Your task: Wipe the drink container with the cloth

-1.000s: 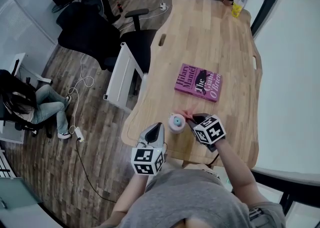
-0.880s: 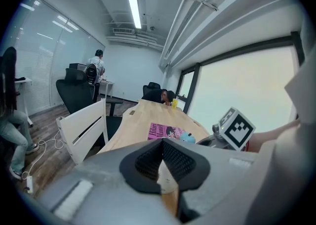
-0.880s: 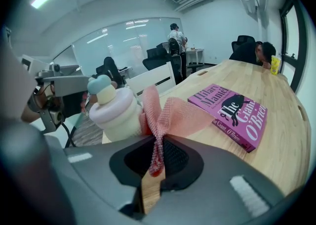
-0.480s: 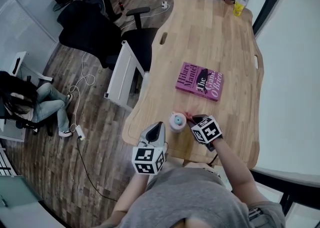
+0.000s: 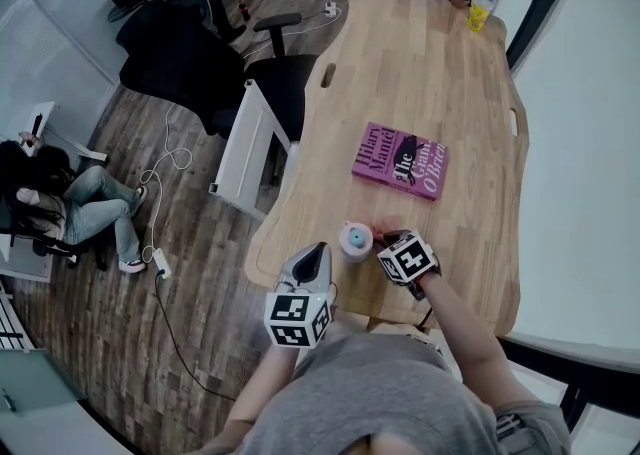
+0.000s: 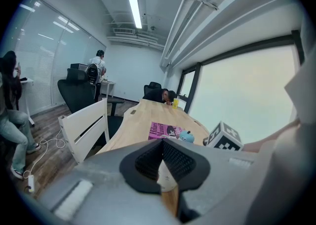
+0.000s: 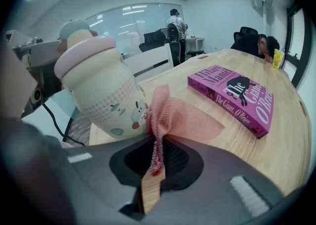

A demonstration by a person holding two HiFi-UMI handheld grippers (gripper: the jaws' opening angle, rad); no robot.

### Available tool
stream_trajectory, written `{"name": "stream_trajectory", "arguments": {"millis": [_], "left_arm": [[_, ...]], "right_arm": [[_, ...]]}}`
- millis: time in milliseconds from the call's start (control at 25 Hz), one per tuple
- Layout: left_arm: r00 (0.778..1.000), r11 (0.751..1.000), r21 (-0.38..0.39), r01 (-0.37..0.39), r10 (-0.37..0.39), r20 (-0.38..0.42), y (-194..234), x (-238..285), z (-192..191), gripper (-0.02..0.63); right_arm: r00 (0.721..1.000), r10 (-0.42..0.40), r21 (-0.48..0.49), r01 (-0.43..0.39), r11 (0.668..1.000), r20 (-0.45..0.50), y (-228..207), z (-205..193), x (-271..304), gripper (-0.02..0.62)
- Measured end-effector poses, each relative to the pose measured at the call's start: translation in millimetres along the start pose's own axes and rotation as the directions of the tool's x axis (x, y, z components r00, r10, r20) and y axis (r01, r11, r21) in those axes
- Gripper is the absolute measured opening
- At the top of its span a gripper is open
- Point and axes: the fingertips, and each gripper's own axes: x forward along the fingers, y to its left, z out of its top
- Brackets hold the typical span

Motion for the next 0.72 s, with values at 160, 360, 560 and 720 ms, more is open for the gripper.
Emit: {"name": "stream_trajectory", "arguments": {"millis": [160,360,560,720], "left_arm": [[1.0,1.0,-0.001,-0.004,0.004,0.002,-0.9,-3.4,-1.7,0.003],[1.0,1.0,-0.005,-0.008,0.008,0.0,-2.4,-8.3,-7.0,0.003],[1.0,1.0,-0.007,-0.012,0.012,0.001,-5.0,-15.6,-12.7,0.003],[1.0,1.0,-0.007,-0.013,0.013,0.005,-7.5,-20.6,-16.4,0.003]], "right_arm": [[1.0,-0.016,0.004,0.017,1.0,-0.019,-1.7,-6.0,5.3,0.025],[0.998,-0.048,0.01,0.048,0.999,-0.033,-5.6,-11.6,10.7,0.025],[0.998,-0.063,0.019,0.064,0.998,-0.026,-6.3,-15.6,10.0,0.025],[0.996,-0.087,0.024,0.087,0.996,-0.011,-9.2,-15.2,5.0,0.025]]}}
